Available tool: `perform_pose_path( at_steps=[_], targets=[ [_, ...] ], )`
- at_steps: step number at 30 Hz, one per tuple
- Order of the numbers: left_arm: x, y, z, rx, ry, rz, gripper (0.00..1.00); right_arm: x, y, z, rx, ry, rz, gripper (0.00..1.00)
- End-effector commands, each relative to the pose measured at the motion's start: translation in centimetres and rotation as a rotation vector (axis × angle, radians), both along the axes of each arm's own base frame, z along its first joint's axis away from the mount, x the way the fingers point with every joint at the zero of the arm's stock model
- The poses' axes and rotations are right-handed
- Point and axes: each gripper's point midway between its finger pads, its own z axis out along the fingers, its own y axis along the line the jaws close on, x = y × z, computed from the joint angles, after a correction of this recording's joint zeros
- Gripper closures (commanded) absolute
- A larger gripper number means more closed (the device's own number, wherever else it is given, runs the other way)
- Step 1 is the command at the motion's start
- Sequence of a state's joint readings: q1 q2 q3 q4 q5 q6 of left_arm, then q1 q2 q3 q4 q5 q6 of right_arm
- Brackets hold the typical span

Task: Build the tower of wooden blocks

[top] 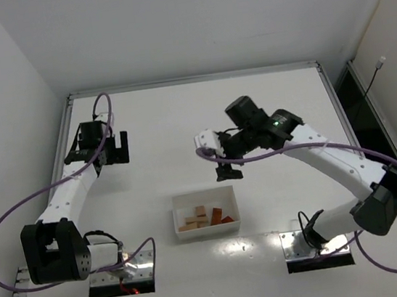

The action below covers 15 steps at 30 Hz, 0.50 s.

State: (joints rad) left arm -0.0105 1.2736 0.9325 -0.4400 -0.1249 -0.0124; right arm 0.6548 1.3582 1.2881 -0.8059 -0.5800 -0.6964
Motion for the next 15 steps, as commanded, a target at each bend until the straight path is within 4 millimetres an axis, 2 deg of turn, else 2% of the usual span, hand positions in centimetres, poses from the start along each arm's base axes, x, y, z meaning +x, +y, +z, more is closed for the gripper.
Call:
perform_pose_path(
  at_steps=[1,2,3,4,8,10,11,15],
  targets=[
    [0.2,0.1,1.1,-0.041,-0.011,0.010,0.00,-3.3,2.3,-1.4,-0.043,0.034,0.200,0.24],
    [0.2,0.3,1.1,-0.051,-0.012,0.012,0.00,-3.8,3.1,-1.6,-0.048,0.032,0.234,0.24],
    [0.2,0.7,1.3,-0.051,-0.010,0.024,0.00,-3.7,3.3,-2.8,-0.074,0.068,0.249,0.26],
    [0.2,0.7,1.3,-0.051,-0.010,0.024,0.00,-3.5,3.5,-2.5,-0.088,0.079,0.256,0.26],
    [-0.1,1.6,1.2,-0.045,-0.002,0.053,0.00,-3.4,4.0,-5.4,-0.165,0.199,0.282,0.27],
    [-0.1,1.9,1.2,-0.051,-0.003,0.068,0.00,-3.6,4.3,-5.9,-0.158,0.232,0.273,0.29],
    [-0.2,1.9,1.5,-0.051,-0.012,0.068,0.00,-2.8,5.2,-6.1,-0.133,0.216,0.254,0.29],
    [-0.4,2.5,1.1,-0.051,-0.004,0.088,0.00,-1.7,5.9,-7.1,-0.140,0.243,0.178,0.30]
  ],
)
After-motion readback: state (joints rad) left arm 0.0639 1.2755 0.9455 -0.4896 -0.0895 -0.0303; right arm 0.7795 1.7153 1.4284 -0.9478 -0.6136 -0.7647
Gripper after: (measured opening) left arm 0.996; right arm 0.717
